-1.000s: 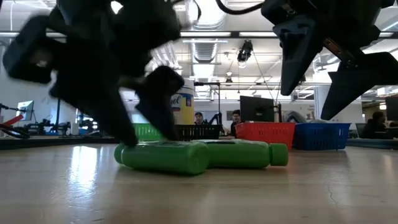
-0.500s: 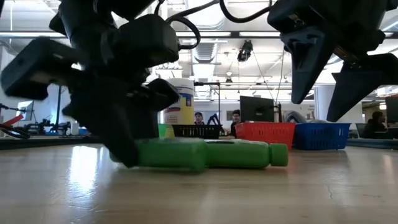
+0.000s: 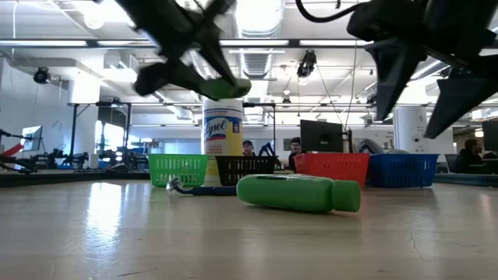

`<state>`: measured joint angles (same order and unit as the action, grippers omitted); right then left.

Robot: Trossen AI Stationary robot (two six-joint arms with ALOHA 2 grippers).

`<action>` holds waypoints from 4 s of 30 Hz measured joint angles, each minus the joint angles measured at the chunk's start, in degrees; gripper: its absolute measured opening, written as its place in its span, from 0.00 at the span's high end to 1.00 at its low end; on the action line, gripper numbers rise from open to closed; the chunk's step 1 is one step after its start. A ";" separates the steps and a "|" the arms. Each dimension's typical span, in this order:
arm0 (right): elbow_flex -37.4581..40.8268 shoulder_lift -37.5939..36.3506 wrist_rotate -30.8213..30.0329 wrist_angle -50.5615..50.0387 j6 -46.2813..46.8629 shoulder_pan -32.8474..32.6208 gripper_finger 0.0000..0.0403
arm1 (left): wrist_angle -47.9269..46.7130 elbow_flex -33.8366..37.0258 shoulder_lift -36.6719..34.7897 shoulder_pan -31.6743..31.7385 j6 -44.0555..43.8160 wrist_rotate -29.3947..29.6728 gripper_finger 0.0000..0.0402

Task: Pick & Place Travel size toiletries
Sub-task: Put the green shampoo into the black bin

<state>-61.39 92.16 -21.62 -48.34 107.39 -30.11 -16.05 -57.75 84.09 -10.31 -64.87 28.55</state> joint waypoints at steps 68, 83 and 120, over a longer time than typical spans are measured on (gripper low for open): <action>-37.39 37.13 13.94 0.31 -45.15 6.13 0.34 | -21.79 15.19 -32.53 -3.08 46.74 -18.44 0.38; -37.70 27.77 11.22 -0.56 -38.07 12.60 0.64 | -21.96 15.82 -38.58 -3.05 47.06 -12.54 0.38; -34.75 25.20 19.04 5.81 -57.38 37.37 0.25 | -21.11 15.88 -38.69 0.99 47.24 -4.47 0.38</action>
<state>-96.14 117.37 -2.58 -42.53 50.02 7.26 -37.16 -41.87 45.41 -9.32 -17.63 24.08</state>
